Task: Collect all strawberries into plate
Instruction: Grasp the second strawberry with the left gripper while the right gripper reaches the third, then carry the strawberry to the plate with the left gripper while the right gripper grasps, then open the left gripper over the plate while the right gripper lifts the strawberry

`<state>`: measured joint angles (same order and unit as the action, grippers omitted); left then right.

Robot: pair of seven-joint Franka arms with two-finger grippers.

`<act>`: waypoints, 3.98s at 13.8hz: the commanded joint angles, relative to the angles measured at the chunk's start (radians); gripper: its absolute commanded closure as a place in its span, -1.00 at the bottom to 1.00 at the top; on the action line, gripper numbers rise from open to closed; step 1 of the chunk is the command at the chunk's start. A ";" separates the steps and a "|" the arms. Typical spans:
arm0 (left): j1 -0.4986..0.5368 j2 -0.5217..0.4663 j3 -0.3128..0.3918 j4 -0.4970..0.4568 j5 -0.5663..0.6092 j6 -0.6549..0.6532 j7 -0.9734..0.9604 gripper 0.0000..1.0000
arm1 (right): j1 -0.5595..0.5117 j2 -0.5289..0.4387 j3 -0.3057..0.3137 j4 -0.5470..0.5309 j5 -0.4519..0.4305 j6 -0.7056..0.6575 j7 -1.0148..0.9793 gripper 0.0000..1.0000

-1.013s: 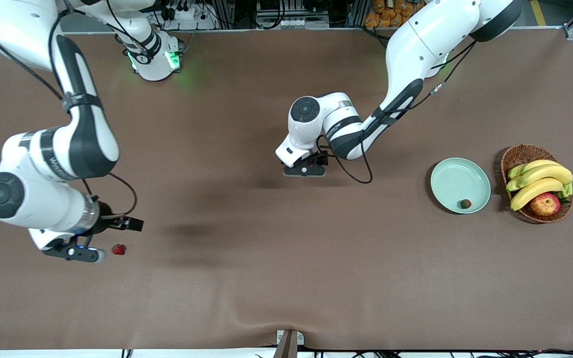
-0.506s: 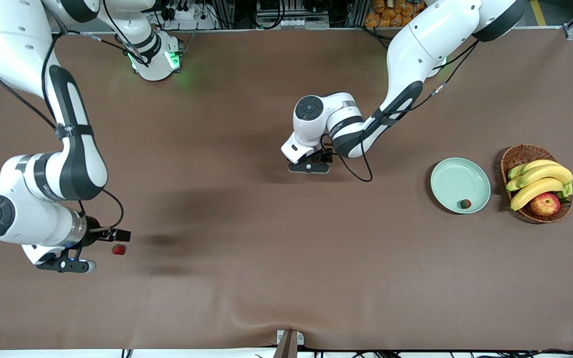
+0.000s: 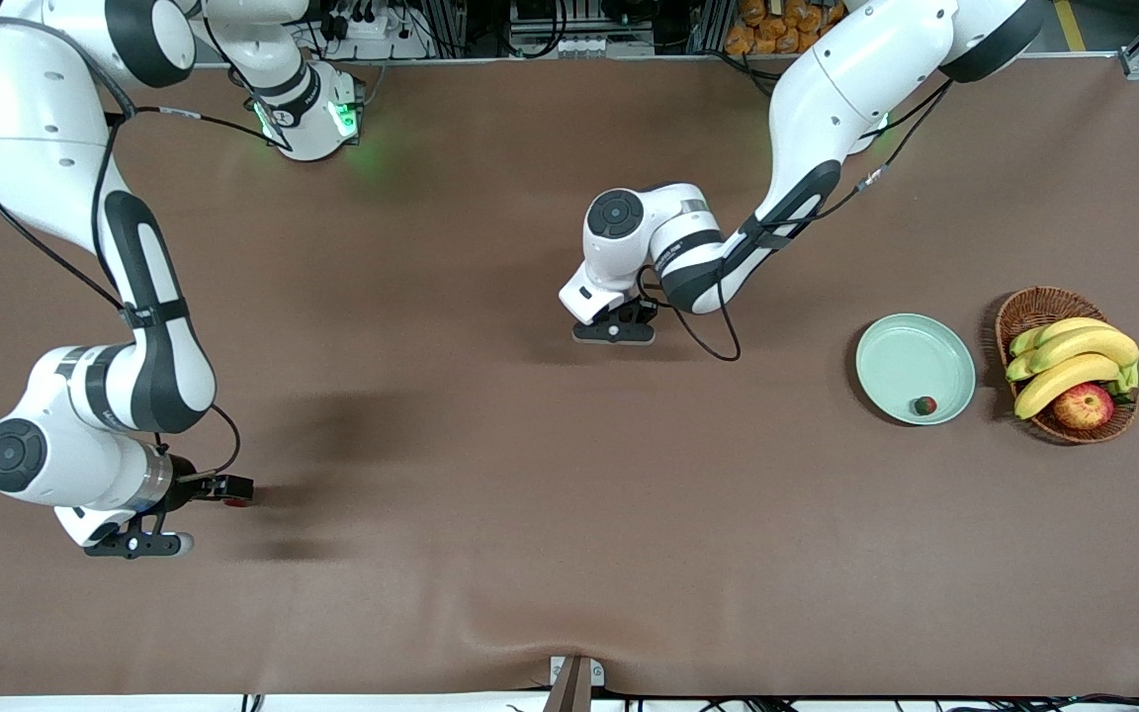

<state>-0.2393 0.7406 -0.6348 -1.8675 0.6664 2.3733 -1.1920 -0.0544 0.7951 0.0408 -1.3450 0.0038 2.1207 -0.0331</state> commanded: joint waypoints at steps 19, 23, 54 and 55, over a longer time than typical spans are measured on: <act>0.124 -0.164 -0.008 0.229 -0.185 -0.330 -0.078 1.00 | -0.042 0.081 0.021 -0.020 -0.004 0.122 -0.111 -0.22; 0.280 -0.196 -0.009 0.220 -0.188 -0.385 -0.084 1.00 | -0.045 0.081 0.021 -0.031 -0.007 0.123 -0.114 0.16; 1.126 -0.070 -0.276 -0.157 0.061 -0.250 0.046 1.00 | 0.178 -0.141 0.034 0.086 0.012 -0.333 0.361 1.00; 1.126 -0.064 -0.276 -0.157 0.067 -0.249 0.046 1.00 | 0.200 -0.152 0.036 0.084 0.019 -0.350 0.413 1.00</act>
<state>0.8799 0.6502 -0.9096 -2.0297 0.6952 2.1089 -1.1467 0.1046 0.6797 0.0796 -1.2412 0.0126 1.8007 0.2894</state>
